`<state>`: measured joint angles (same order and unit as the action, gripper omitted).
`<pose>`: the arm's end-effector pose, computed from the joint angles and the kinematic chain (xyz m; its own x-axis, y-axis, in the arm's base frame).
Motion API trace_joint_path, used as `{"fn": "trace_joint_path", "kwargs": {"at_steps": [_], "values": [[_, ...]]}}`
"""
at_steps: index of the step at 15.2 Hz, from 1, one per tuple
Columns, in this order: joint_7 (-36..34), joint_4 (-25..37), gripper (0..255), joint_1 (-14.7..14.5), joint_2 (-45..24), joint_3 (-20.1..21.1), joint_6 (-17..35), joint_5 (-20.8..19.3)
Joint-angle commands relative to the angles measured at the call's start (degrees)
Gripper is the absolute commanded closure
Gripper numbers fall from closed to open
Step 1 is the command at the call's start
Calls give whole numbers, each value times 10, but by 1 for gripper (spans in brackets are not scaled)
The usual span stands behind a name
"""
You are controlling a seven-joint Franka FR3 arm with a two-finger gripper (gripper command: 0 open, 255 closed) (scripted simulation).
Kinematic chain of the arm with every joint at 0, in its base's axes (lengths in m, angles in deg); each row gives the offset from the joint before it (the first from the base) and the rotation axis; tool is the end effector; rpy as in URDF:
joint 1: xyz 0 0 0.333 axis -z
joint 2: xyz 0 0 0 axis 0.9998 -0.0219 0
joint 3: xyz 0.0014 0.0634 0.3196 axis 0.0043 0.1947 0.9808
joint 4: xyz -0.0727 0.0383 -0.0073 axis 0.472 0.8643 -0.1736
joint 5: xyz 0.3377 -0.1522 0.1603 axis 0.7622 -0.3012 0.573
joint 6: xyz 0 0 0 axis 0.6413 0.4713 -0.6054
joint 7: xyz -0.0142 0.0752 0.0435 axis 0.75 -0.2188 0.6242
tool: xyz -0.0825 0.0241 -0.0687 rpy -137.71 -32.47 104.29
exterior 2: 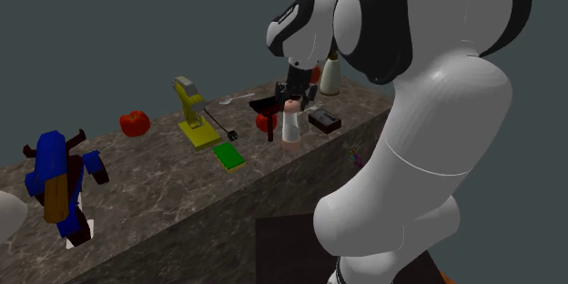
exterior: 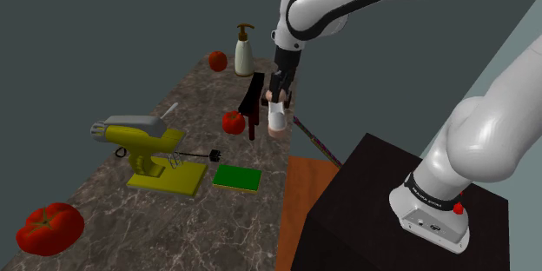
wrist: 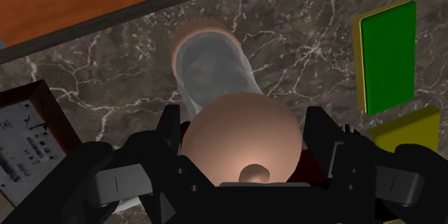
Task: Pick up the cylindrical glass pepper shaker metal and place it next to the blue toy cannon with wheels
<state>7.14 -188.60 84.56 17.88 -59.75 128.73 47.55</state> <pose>0.5063 0.0762 0.4160 0.9773 0.2086 0.0367 0.2118 -0.9629 -0.1674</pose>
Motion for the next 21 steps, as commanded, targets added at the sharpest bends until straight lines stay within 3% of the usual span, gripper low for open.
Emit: {"fn": "trace_joint_path", "kwargs": {"at_steps": [1,21], "values": [[-3,9,255,0,7,0,-16,-2],[-28,126,255,4,43,-4,-167,-14]]}}
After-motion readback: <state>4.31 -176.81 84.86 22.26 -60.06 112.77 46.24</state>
